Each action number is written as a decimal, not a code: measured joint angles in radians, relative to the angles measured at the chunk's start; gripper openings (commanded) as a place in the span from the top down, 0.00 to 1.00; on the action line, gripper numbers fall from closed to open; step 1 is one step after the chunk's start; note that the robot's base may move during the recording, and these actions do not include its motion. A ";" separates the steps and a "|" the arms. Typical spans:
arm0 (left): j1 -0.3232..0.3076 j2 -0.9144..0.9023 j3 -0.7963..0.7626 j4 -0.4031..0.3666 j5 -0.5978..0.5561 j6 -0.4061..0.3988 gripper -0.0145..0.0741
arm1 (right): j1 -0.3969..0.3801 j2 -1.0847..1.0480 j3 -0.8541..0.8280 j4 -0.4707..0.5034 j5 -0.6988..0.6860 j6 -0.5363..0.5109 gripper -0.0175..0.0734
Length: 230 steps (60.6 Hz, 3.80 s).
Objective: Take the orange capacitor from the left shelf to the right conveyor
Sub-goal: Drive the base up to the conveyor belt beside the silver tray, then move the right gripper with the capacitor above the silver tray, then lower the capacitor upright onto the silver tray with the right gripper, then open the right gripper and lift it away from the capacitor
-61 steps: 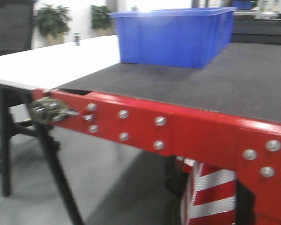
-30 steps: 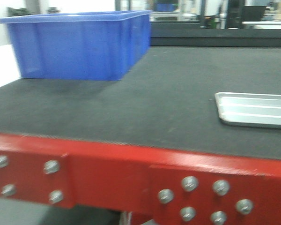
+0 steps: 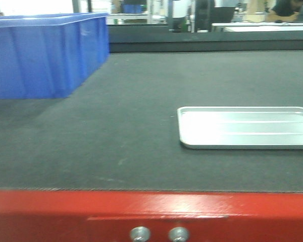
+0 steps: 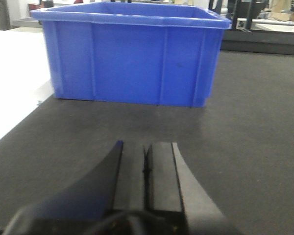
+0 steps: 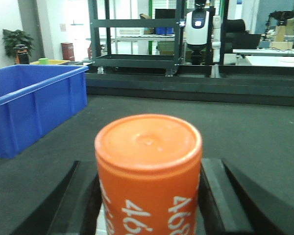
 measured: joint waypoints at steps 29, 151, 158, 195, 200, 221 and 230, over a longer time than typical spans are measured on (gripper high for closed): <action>0.000 0.000 0.000 0.000 0.000 0.000 0.98 | 0.000 0.000 0.000 0.000 0.000 0.000 0.73; 0.000 0.000 0.000 0.000 0.000 0.000 0.98 | 0.141 1.375 0.094 -0.008 -1.278 -0.049 0.74; 0.000 0.000 0.000 0.000 0.000 0.000 0.98 | 0.117 1.472 0.094 -0.008 -1.373 -0.075 0.74; 0.000 0.000 0.000 0.000 0.000 0.000 0.98 | 0.045 1.681 0.090 -0.008 -1.552 -0.102 0.73; 0.000 0.000 0.000 0.000 0.000 0.000 0.98 | 0.045 1.687 0.090 -0.008 -1.562 -0.102 0.66; 0.000 0.000 0.000 0.000 0.000 0.000 0.98 | 0.045 1.648 0.097 -0.008 -1.522 -0.102 0.12; 0.000 0.000 0.000 0.000 0.000 0.000 0.98 | 0.045 1.587 0.130 -0.008 -1.509 -0.102 0.12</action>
